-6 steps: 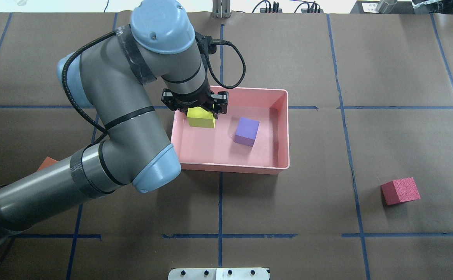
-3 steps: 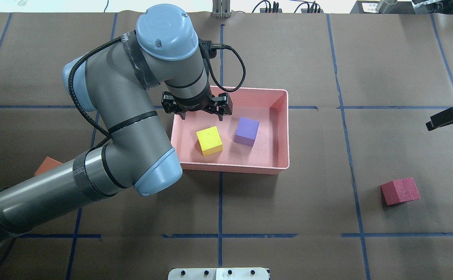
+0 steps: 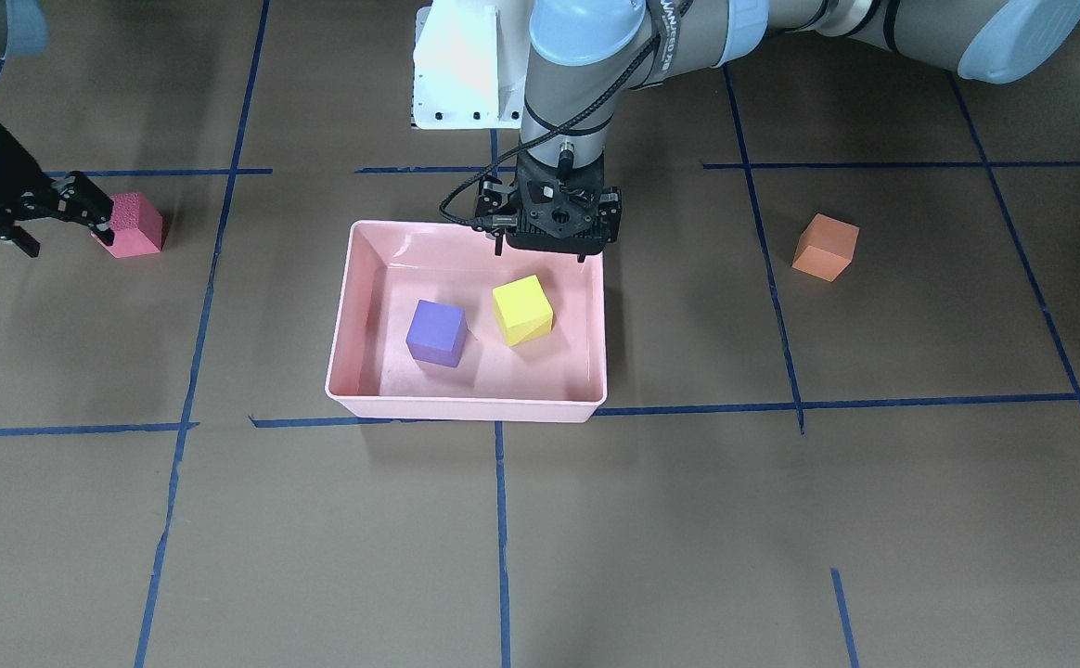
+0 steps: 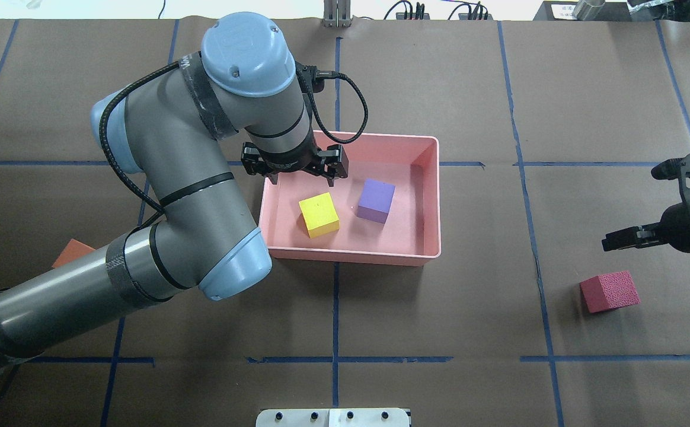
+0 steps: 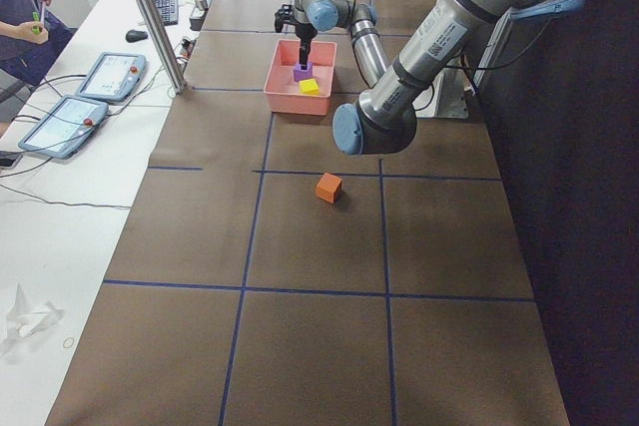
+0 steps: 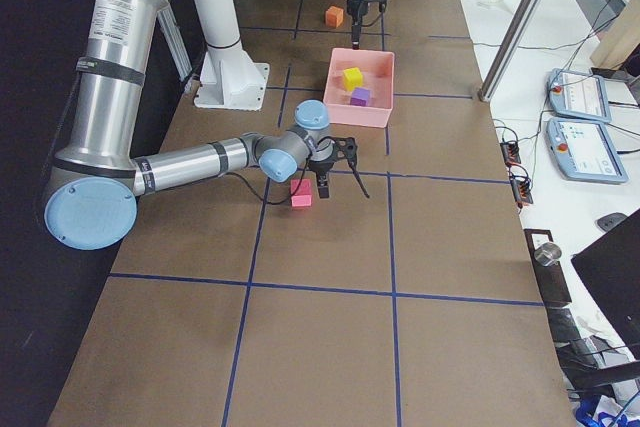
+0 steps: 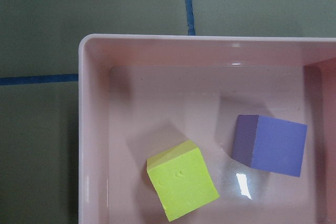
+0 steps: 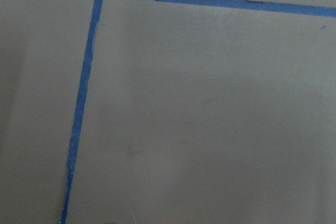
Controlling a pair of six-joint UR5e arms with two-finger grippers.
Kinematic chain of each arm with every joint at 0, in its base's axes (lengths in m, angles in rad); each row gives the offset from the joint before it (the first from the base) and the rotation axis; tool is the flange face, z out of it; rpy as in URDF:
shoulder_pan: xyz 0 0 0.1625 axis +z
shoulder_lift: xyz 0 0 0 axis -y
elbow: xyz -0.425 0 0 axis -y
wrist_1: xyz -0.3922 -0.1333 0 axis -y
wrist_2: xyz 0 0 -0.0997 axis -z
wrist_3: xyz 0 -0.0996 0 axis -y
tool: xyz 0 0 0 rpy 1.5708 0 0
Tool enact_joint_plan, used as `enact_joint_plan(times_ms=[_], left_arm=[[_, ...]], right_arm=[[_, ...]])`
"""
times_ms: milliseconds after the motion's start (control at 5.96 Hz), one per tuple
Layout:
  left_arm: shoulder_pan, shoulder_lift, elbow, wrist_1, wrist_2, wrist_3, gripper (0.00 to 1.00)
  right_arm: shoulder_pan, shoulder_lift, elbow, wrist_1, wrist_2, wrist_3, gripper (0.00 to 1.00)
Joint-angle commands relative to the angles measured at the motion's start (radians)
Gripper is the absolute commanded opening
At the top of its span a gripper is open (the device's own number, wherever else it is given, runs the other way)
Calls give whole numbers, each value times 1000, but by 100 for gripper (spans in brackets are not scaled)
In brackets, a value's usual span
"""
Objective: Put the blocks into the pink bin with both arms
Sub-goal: 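Close the right gripper on the magenta cube while the left hovers over the bin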
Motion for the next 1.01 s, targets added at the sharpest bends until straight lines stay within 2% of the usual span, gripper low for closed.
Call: enact_joint_plan(times_ms=[0, 504, 672, 839], left_arm=[[0, 4, -10, 0, 0, 0, 100], [0, 9, -14, 0, 0, 0, 100], [0, 9, -14, 0, 0, 0, 100], [0, 9, -16, 0, 0, 0, 100]], right_arm=[[-73, -16, -1, 26, -41, 23, 99], [-174, -36, -21, 15, -102, 23, 99], [-196, -44, -27, 15, -113, 23, 95], [-199, -47, -29, 14, -113, 23, 70]])
